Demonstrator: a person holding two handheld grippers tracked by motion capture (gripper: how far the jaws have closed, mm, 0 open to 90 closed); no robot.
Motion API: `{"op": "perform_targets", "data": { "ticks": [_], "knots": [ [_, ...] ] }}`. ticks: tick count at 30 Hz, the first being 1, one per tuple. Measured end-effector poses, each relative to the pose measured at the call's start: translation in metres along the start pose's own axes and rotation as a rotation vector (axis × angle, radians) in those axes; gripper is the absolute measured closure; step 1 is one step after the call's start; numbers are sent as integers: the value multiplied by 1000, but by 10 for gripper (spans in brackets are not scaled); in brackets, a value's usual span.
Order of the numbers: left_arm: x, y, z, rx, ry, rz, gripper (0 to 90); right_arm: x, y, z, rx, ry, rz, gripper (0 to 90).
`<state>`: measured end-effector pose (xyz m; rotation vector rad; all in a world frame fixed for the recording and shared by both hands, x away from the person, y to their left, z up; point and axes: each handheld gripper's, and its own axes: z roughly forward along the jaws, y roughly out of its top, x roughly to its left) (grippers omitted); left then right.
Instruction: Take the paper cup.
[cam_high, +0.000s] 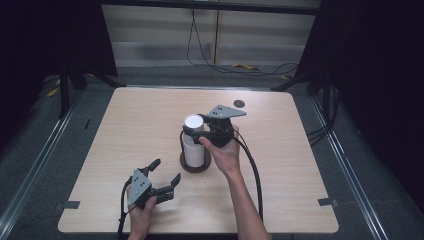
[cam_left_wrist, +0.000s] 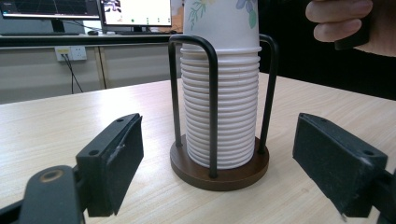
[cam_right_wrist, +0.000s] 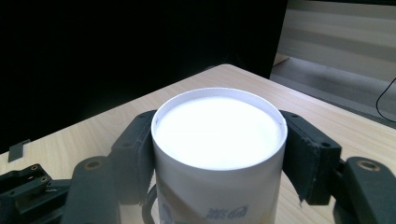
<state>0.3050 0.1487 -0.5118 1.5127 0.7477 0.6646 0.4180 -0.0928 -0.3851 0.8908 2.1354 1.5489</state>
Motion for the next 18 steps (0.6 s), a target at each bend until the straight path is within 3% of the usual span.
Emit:
{"op": "perform_targets", "data": {
  "ticks": [18],
  "knots": [
    [0,0,0,0,-2,0,160,1,6,-4,-31,5,-2,337]
  ]
}}
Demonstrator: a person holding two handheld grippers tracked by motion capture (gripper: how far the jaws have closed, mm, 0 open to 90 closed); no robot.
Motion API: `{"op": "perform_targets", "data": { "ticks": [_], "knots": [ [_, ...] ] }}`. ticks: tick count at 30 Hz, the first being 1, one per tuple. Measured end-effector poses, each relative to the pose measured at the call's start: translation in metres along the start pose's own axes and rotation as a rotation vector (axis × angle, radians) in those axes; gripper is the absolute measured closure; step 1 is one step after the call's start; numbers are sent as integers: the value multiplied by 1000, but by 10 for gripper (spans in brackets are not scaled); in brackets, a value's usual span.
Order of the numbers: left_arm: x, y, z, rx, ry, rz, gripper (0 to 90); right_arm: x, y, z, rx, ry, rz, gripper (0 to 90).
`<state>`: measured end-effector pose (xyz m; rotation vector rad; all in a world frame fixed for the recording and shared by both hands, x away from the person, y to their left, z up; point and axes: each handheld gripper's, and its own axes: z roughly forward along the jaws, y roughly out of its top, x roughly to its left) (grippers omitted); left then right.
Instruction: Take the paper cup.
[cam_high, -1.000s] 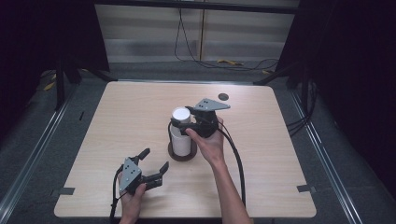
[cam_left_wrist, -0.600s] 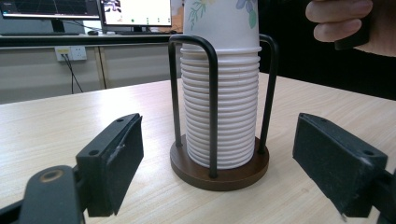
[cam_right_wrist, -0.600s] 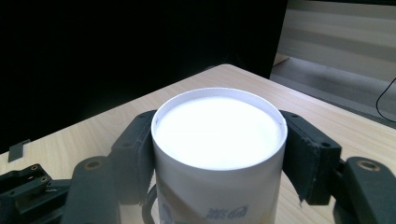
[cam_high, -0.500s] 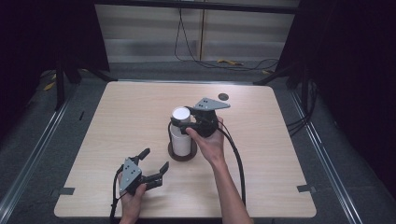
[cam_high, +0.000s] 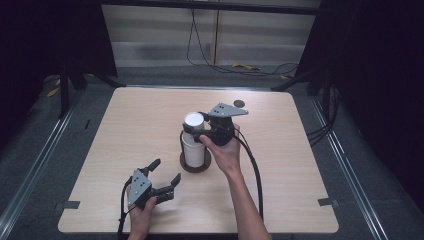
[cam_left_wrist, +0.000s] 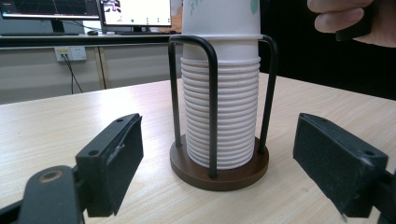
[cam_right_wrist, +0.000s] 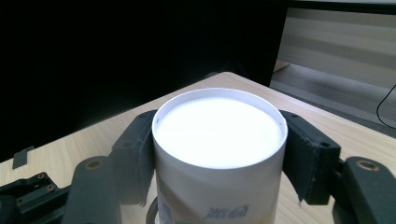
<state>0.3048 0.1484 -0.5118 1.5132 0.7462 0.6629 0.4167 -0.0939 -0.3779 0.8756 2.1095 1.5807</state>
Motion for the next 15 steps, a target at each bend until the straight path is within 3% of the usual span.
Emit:
{"op": "perform_targets", "data": {
  "ticks": [15],
  "knots": [
    [0,0,0,2,-3,2,159,-2,4,-4,-22,10,12,339]
  ]
}}
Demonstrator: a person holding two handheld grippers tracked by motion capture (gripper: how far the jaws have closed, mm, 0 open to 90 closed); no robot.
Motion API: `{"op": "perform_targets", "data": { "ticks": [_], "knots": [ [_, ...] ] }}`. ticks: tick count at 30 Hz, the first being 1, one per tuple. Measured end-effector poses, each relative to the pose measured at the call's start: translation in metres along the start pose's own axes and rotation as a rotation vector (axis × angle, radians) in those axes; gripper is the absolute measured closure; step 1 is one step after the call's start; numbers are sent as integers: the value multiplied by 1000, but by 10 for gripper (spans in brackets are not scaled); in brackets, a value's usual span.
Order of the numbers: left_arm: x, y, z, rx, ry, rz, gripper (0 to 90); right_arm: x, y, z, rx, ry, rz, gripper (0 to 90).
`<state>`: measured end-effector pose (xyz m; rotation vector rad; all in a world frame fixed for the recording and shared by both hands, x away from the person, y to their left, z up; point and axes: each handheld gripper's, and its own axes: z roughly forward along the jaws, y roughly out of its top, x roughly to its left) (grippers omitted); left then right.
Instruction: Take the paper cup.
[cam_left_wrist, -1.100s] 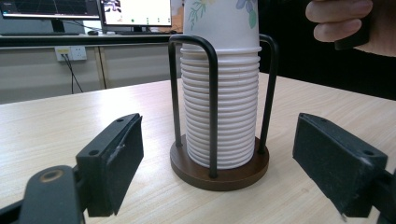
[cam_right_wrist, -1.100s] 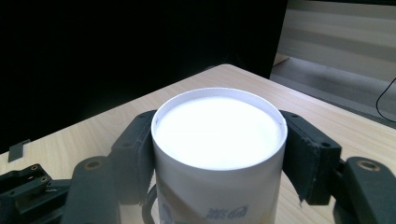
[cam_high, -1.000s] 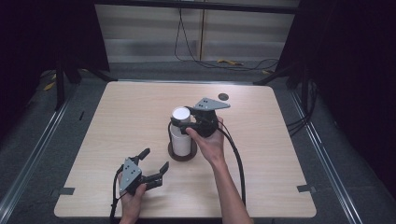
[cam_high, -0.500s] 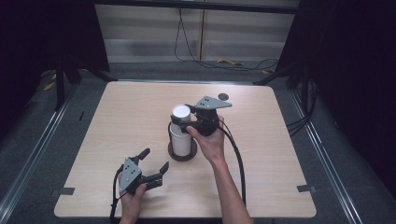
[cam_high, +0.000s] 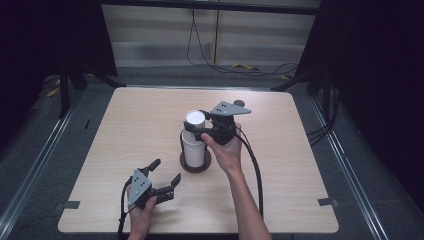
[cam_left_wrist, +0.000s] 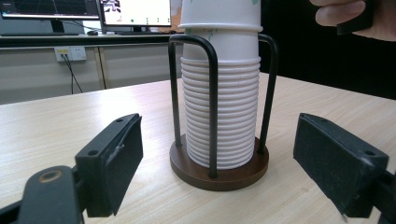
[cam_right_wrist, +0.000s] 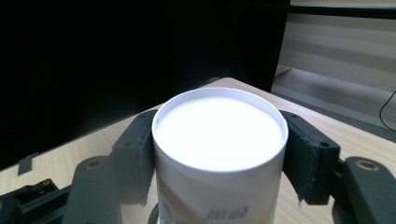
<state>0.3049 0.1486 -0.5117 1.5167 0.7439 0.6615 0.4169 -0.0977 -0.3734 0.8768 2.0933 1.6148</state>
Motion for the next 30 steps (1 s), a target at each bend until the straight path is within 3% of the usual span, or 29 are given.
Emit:
{"op": "perform_targets", "data": {
  "ticks": [10,30],
  "knots": [
    [0,0,0,-2,0,-1,159,-1,4,-4,-26,20,14,341],
    [-1,0,0,0,-4,-2,159,0,17,-11,-63,14,23,350]
  ]
}}
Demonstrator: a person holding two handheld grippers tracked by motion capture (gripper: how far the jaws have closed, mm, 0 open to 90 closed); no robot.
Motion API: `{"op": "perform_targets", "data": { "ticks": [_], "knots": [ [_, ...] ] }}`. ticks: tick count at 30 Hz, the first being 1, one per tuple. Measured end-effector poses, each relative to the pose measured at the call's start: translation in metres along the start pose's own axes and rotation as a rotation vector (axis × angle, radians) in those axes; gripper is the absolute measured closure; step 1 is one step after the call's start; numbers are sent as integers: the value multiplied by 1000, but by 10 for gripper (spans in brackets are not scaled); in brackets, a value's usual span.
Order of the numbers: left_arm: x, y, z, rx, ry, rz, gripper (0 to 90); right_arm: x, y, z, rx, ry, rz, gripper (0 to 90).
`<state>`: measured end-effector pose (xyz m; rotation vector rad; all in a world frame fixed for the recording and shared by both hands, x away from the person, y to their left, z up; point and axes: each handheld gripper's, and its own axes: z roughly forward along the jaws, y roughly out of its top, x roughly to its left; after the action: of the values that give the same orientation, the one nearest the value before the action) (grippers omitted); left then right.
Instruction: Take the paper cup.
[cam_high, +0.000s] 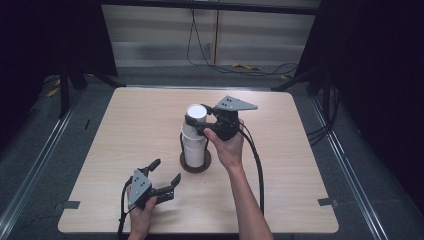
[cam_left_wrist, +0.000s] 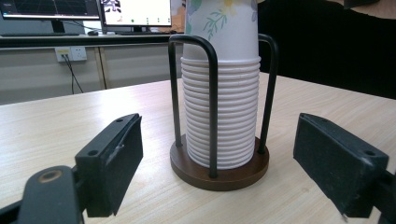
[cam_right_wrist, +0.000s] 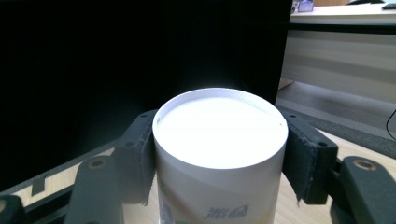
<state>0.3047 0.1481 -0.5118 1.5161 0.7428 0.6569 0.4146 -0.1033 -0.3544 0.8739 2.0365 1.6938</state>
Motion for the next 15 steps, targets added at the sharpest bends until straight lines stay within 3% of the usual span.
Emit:
{"op": "perform_targets", "data": {
  "ticks": [8,15],
  "knots": [
    [0,0,0,-1,0,0,161,-1,3,-6,-30,11,19,353],
    [0,0,0,-4,7,-4,161,2,8,-11,-74,15,6,354]
  ]
}}
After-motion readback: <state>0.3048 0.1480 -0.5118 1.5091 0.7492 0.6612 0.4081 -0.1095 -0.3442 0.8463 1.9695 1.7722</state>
